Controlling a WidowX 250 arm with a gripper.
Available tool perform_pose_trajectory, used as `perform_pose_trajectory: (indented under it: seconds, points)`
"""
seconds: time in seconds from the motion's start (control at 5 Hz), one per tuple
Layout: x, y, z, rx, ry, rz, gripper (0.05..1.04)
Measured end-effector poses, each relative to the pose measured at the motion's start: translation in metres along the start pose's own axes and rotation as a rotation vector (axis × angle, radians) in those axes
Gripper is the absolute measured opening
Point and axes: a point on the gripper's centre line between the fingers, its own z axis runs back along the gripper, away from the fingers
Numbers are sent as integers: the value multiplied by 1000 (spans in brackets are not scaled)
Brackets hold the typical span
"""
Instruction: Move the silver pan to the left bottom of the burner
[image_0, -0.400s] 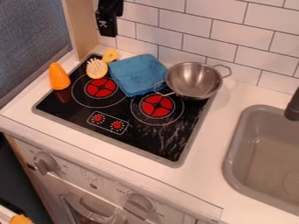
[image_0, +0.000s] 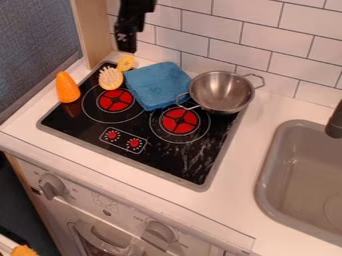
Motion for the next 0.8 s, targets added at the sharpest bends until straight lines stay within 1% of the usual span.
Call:
perform_pose_trajectory:
  seconds: [0.2,0.4,0.6,0.8]
  points:
    - [28,-19,-3,-21,-25,-29,1001]
    - [41,-37,5,-3,-22,-17,1001]
    - [71,-67,-11,-14,-51,-40,1001]
    - [92,-73,-13,3,-91,-42,1001]
